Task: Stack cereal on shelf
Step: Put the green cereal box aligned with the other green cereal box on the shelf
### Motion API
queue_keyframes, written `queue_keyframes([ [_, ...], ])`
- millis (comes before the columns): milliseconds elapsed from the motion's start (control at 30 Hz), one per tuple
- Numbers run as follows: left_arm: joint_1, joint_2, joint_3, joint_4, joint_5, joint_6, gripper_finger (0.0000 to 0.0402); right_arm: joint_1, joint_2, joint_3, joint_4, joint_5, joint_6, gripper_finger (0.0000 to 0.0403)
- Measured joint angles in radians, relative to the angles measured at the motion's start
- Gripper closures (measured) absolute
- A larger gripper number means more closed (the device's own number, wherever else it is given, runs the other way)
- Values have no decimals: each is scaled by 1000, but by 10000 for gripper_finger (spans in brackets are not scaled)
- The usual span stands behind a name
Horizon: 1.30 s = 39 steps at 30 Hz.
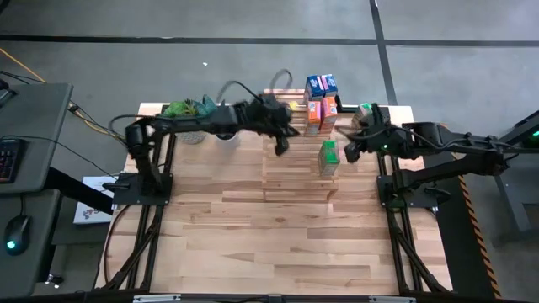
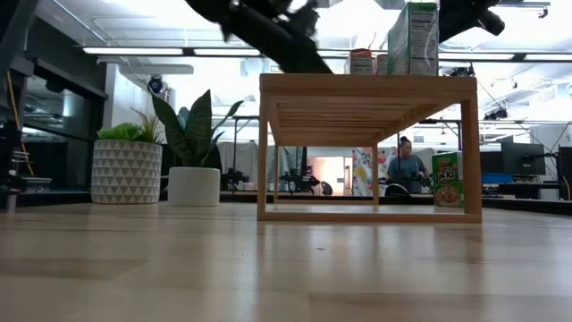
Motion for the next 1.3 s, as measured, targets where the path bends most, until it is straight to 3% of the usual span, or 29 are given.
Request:
queue_keyframes([
  [167, 91, -167, 0, -48, 28, 14, 401, -97, -8, 0, 112, 66, -30, 403],
  [300, 160, -311, -5, -21, 100, 29, 401, -247, -6, 0, 193, 44, -46, 403],
  [467, 237, -502, -129, 81, 131, -33, 401, -545, 18, 1, 188, -186, -135, 385],
  [567, 266, -611, -227, 120, 128, -106, 401, -698, 62, 1, 172, -321, -206, 340],
  [667, 273, -697, -310, 129, 125, -143, 402, -797, 118, 1, 143, -347, -236, 275],
  [833, 273, -778, -405, 132, 116, -219, 402, -871, 229, 1, 36, -305, -273, 168],
  [933, 273, -798, -431, 133, 114, -242, 402, -877, 294, 1, 14, -221, -307, 129],
  [1300, 270, -802, -434, 159, 114, -268, 402, -878, 483, 0, 1, -72, -234, 109],
])
